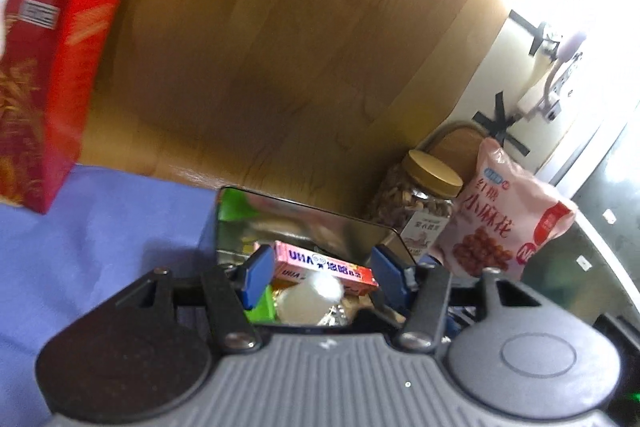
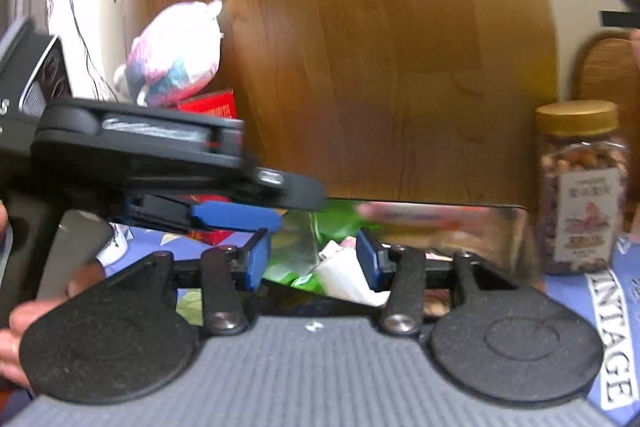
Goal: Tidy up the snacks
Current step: 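Lower the jelly cup into the black tin box and open the gripper, then reach the left gripper to the red vacuum pack and grasp it, then carry the red pack over the black tin box and release it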
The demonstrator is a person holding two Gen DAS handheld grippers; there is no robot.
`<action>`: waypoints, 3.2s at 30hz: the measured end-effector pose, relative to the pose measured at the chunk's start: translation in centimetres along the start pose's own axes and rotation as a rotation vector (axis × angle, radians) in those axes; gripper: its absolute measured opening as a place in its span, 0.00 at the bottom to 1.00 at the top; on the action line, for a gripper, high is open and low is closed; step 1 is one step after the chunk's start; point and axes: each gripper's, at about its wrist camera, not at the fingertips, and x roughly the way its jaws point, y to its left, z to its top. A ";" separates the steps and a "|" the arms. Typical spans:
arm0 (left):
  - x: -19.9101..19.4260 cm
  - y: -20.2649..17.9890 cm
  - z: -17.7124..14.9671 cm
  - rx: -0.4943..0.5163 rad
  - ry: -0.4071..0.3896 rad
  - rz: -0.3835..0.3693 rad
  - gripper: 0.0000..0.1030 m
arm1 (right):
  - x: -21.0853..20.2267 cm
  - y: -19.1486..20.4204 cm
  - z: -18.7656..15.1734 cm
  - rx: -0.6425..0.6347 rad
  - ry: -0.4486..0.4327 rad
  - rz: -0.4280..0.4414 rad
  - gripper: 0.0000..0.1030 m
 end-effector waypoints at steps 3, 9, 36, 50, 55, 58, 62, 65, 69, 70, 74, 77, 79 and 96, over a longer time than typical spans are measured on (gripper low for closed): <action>-1.9 -0.3 -1.6 0.031 -0.001 0.020 0.54 | -2.7 -1.4 -1.1 0.060 -0.003 -0.016 0.48; -2.0 -0.3 -6.3 0.028 0.086 0.013 0.55 | -7.6 -5.3 -5.3 0.270 0.047 -0.072 0.48; -2.7 -0.5 -13.0 -0.031 0.209 0.044 0.50 | -11.6 -4.4 -10.7 0.439 0.216 -0.010 0.02; -2.1 -2.2 -15.0 -0.165 0.294 -0.079 0.57 | -10.8 -6.6 -8.8 0.484 0.189 0.001 0.35; -1.5 -1.2 -15.2 -0.219 0.257 -0.077 0.46 | -8.3 -7.1 -9.3 0.507 0.250 0.032 0.22; -1.7 -1.1 -15.3 -0.205 0.261 -0.062 0.35 | -9.9 -5.2 -10.0 0.447 0.249 0.031 0.22; -2.5 -1.4 -16.0 -0.202 0.281 -0.109 0.35 | -12.6 -4.5 -11.2 0.500 0.238 0.065 0.21; -3.2 -2.2 -16.9 -0.174 0.290 -0.143 0.40 | -14.0 -4.0 -12.0 0.515 0.241 0.094 0.21; -3.6 -2.9 -17.5 -0.149 0.284 -0.144 0.39 | -15.0 -2.8 -12.5 0.483 0.229 0.087 0.21; -3.6 -3.0 -17.5 -0.149 0.283 -0.139 0.38 | -15.1 -2.7 -12.6 0.483 0.228 0.088 0.21; -4.2 -3.2 -17.0 -0.154 0.271 -0.140 0.37 | -15.3 -2.7 -12.3 0.486 0.217 0.095 0.20; -4.6 -3.5 -16.2 -0.145 0.247 -0.149 0.37 | -15.5 -2.6 -11.4 0.462 0.186 0.117 0.20; -4.7 -3.6 -15.7 -0.147 0.238 -0.171 0.37 | -15.5 -2.2 -10.6 0.434 0.162 0.118 0.20; -5.6 0.0 -15.9 -0.212 0.230 -0.116 0.62 | -15.4 -3.9 -11.6 0.449 0.173 0.058 0.26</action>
